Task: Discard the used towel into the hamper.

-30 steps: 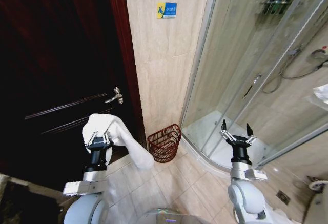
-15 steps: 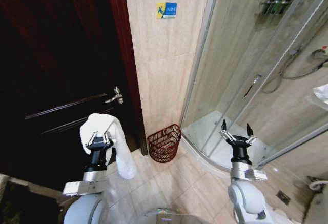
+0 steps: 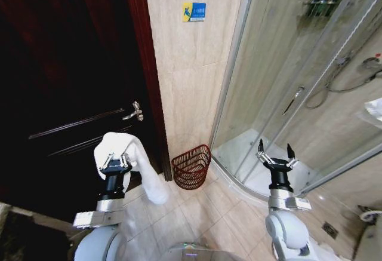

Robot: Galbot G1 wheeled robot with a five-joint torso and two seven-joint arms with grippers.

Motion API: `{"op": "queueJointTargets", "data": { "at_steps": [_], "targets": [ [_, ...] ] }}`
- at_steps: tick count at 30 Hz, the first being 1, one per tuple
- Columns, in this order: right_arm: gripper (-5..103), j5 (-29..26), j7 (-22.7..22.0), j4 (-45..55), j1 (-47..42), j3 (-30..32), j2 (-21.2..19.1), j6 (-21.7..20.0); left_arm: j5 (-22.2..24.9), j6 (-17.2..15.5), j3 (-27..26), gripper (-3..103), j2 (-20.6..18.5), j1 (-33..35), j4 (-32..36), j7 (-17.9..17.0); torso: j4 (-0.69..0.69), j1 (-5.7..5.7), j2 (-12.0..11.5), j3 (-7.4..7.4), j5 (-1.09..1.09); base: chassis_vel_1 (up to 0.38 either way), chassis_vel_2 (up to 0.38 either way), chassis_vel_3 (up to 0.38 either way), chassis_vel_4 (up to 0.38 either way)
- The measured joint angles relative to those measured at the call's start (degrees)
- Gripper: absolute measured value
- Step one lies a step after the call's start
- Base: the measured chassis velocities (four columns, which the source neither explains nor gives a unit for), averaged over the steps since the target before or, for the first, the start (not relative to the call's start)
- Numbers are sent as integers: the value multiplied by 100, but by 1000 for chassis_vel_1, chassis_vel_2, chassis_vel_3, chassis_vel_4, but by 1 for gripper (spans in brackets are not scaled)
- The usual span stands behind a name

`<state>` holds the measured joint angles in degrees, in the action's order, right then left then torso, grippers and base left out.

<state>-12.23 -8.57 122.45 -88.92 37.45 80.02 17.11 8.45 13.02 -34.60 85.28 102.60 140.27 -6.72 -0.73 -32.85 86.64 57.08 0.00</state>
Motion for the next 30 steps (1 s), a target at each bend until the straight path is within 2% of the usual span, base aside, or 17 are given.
{"op": "queueJointTargets", "data": {
  "at_steps": [10,22,30],
  "targets": [
    [100,0,0,0,1,0,0,0,0,0,0,4,0,0,0,0,1,-4,-2,1,0,11,-13,-16,13],
    [100,0,0,1,-3,1,0,0,0,0,0,4,0,3,0,0,0,7,3,-2,0,110,-131,-116,124],
    [100,0,0,1,1,1,0,0,0,-1,0,4,0,-1,0,1,0,-5,-2,1,0,-8,19,15,-17]
  ]
}}
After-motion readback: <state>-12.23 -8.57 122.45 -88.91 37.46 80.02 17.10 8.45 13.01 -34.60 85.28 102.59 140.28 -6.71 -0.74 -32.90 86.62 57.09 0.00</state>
